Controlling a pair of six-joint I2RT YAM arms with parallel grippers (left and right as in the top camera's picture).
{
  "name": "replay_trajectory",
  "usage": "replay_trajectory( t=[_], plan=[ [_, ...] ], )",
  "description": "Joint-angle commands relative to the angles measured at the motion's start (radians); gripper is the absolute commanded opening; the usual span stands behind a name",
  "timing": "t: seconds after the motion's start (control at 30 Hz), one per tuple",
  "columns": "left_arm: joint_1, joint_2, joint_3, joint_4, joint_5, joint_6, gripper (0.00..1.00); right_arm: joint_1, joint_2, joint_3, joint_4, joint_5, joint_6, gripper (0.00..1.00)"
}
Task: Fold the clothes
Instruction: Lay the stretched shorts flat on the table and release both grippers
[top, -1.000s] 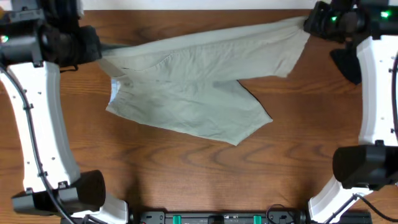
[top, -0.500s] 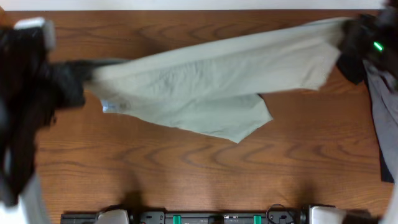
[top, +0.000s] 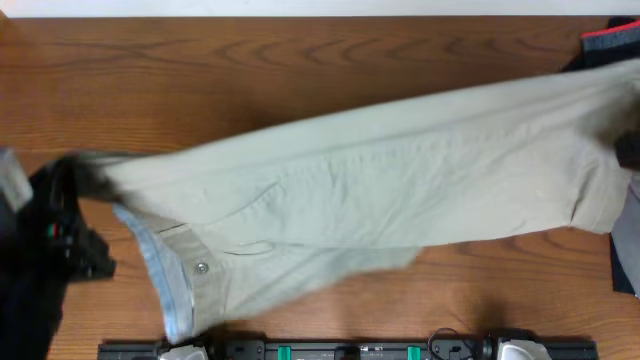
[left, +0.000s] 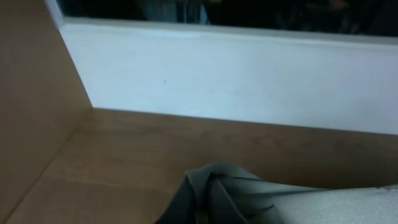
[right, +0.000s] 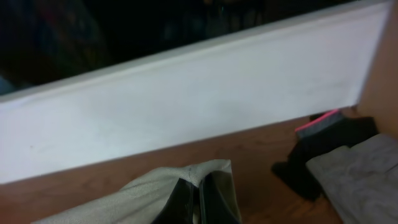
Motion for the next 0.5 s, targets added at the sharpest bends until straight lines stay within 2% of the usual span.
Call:
replay_trajectory(
  t=[0.0, 0.27, 0.4, 0.43, 0.47],
  plan=[
    [0.016, 0.144, -0.006, 0.013, -0.108, 0.017, 0.06, -0.005, 0.156, -0.010, 0.020, 0.064, 0.014, 0.01],
    [0.016, 0.544, -0.006, 0.099, -0.008, 0.035, 0.06, 0.028, 0.553, -0.010, 0.176, -0.142, 0.014, 0.01],
    [0.016, 0.787, -0.006, 0.194, -0.008, 0.036, 0.06, 0.068, 0.759, -0.010, 0.318, -0.161, 0.048, 0.01],
    [0.016, 0.849, -0.006, 0.234, -0.009, 0.036, 0.09, 0.076, 0.820, -0.010, 0.385, -0.167, 0.047, 0.01],
    [0.019, 0.908, -0.006, 0.280, -0.009, 0.036, 0.16, 0.082, 0.864, -0.010, 0.441, -0.167, 0.047, 0.03]
  ],
)
